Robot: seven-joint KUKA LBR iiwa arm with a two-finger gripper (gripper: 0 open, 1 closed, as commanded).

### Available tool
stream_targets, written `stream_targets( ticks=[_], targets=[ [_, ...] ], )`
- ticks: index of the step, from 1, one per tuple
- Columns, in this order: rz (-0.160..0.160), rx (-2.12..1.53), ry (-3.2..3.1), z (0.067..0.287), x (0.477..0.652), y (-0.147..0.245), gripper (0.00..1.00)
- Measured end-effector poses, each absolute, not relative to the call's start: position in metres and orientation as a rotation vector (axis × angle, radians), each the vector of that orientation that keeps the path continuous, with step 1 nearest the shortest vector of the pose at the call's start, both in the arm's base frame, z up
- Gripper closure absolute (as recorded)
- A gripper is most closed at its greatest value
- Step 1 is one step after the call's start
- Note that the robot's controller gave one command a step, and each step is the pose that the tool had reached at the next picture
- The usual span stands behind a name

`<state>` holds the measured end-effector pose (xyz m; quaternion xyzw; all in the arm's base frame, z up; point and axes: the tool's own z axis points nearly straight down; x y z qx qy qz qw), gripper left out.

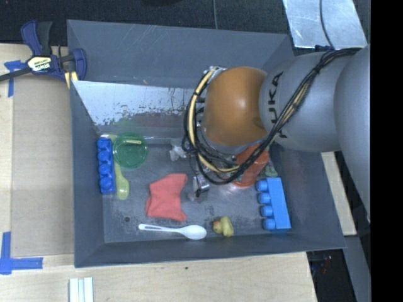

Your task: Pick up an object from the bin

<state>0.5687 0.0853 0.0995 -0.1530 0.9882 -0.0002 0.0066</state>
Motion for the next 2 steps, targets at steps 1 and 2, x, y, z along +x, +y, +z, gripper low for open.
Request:
stream_targets(
  ticks=[1,2],
  targets=[
    [0.003,-0.18,3.126,0.106,0.563,0.1,0.0],
    [0.001,-0.312,3.111,0.095,0.561,0.115,0.0]
  ],
)
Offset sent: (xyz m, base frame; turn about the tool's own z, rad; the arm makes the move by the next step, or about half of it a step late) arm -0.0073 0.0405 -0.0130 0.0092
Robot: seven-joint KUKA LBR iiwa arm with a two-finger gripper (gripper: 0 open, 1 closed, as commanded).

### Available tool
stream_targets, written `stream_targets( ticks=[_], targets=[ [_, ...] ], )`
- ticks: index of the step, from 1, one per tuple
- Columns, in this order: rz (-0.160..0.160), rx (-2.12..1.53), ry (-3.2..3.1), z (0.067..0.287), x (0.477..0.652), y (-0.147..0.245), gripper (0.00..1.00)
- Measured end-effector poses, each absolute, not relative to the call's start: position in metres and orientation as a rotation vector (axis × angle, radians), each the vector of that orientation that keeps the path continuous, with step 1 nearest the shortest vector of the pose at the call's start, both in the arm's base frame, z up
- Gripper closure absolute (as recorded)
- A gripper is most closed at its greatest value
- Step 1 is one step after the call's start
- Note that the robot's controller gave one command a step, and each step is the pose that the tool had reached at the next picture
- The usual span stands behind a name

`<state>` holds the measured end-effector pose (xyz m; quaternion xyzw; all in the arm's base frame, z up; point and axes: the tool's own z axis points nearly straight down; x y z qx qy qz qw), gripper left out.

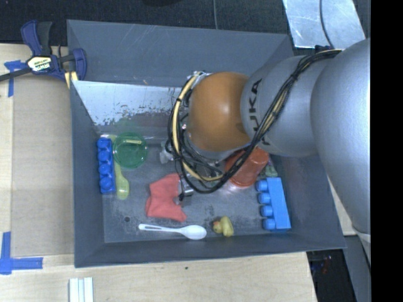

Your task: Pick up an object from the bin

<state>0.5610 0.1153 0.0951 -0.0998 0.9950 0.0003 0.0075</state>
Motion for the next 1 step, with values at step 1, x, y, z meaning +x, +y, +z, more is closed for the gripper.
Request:
stream_targets(
  ticks=[1],
  targets=[
    [0.003,-0.392,3.103,0.0763,0.5575,0.1076,0.0]
  ],
)
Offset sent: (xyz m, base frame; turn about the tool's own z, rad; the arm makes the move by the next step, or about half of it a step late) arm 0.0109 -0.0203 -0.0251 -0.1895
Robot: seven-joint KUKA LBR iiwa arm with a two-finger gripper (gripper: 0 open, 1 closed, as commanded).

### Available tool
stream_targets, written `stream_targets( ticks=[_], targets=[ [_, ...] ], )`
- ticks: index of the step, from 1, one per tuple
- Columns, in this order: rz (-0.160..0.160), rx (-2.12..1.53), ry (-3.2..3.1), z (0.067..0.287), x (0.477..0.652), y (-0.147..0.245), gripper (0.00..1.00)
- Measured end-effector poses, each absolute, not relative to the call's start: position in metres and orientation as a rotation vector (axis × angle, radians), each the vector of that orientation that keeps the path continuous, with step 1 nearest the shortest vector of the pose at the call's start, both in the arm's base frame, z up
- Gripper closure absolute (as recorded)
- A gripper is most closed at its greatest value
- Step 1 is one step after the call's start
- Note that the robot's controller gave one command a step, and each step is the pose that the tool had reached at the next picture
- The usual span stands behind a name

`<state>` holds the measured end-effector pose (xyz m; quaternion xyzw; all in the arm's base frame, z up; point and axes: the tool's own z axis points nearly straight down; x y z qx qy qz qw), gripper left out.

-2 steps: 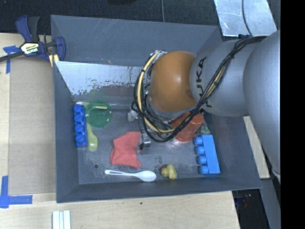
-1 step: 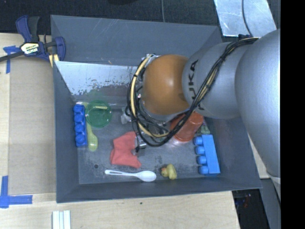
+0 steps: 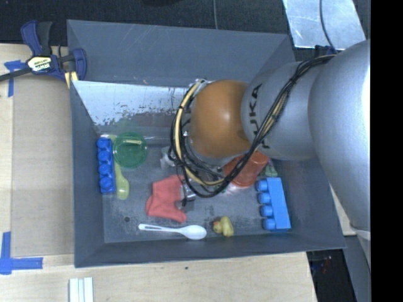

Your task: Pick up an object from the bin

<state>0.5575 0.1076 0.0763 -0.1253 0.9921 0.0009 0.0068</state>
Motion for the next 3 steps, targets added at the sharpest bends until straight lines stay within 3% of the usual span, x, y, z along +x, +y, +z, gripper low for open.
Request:
stream_targets(
  ticks=[1,2,3],
  targets=[
    [0.003,-0.599,3.062,0.071,0.573,0.095,1.0],
    [0.003,-0.598,3.062,0.071,0.573,0.095,1.0],
    [0.002,-0.67,3.053,0.129,0.565,0.109,1.0]
  ],
)
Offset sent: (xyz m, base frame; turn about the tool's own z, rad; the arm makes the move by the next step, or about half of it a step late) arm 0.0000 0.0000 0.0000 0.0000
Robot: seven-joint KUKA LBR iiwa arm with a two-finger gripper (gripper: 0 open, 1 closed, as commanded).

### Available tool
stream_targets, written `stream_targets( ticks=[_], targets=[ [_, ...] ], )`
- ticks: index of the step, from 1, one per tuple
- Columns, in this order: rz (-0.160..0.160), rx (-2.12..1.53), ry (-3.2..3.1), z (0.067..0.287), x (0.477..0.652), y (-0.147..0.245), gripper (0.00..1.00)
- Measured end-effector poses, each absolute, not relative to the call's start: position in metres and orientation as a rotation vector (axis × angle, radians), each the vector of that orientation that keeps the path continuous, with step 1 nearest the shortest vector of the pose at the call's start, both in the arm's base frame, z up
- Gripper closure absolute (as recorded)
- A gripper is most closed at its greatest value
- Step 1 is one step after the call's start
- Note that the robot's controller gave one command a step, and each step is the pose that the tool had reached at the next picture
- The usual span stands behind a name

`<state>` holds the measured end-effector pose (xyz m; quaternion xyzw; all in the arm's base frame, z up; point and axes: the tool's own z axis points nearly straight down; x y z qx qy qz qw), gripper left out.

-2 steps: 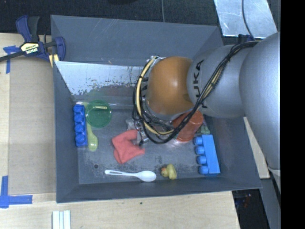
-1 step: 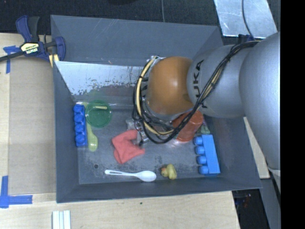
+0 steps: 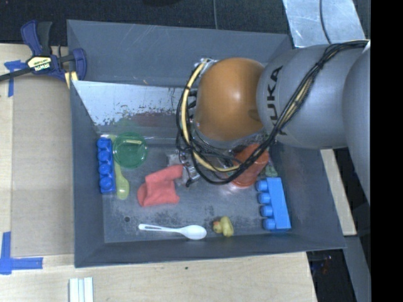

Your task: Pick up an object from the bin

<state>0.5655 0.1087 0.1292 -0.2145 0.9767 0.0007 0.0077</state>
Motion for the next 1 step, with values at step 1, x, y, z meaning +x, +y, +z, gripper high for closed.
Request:
stream_targets(
  ticks=[1],
  targets=[
    [0.002,-0.818,3.016,0.1984,0.5735,0.1053,1.0]
  ],
)
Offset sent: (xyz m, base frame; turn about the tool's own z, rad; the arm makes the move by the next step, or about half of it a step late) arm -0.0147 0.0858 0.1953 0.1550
